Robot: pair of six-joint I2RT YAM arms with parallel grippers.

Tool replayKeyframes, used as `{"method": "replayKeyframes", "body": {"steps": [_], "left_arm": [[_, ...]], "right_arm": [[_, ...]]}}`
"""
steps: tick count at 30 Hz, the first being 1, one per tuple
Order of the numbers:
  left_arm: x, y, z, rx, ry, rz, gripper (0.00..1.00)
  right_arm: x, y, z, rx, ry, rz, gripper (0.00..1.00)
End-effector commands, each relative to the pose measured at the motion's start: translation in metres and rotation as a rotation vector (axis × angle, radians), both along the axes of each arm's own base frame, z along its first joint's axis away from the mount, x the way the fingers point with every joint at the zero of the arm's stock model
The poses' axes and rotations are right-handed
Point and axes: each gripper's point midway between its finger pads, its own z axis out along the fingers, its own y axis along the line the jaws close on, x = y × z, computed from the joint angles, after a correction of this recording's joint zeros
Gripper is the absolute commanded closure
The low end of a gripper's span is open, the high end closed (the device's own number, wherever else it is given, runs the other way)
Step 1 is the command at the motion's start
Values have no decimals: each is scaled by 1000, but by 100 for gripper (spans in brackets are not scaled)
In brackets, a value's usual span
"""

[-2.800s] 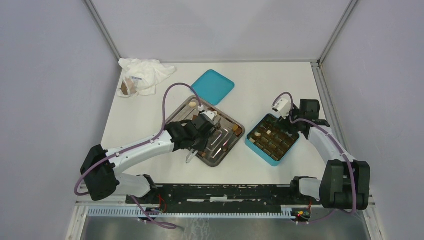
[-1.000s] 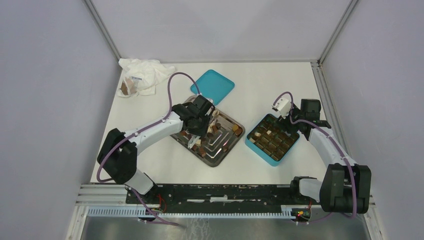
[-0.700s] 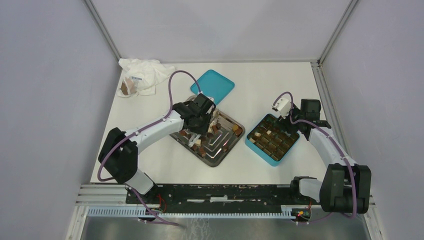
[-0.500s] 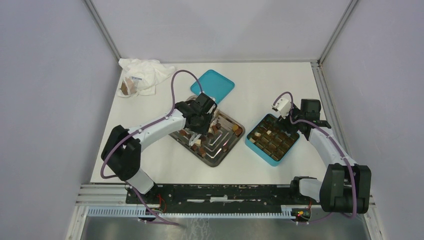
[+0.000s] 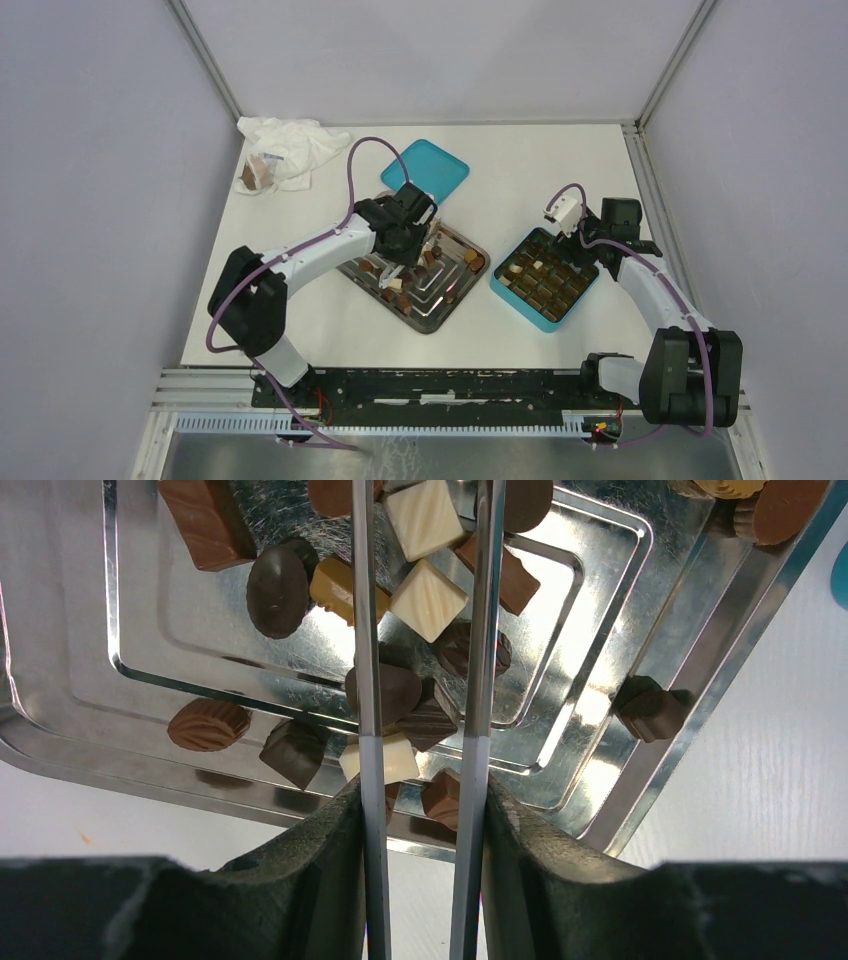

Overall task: Pack the chocolate
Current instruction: Pick up the fake chocolate from the plate.

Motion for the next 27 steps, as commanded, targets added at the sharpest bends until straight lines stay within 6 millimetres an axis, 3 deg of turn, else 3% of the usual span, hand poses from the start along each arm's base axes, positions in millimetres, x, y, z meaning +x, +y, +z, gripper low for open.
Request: {"method": "replayKeyframes", "body": {"steps": [1, 10, 16, 27], "left_arm": [[13, -5, 10, 2, -38, -29, 55], [12, -3, 6, 16, -29, -31, 58], [11, -3, 13, -1, -40, -23, 83], [-4, 2, 31, -74, -75, -17, 98]], "right_arm": [[8, 3, 15, 8, -48, 12, 30], [7, 3, 15, 9, -47, 13, 30], [7, 3, 15, 9, -46, 13, 30], [7, 3, 15, 11, -46, 14, 30]]}}
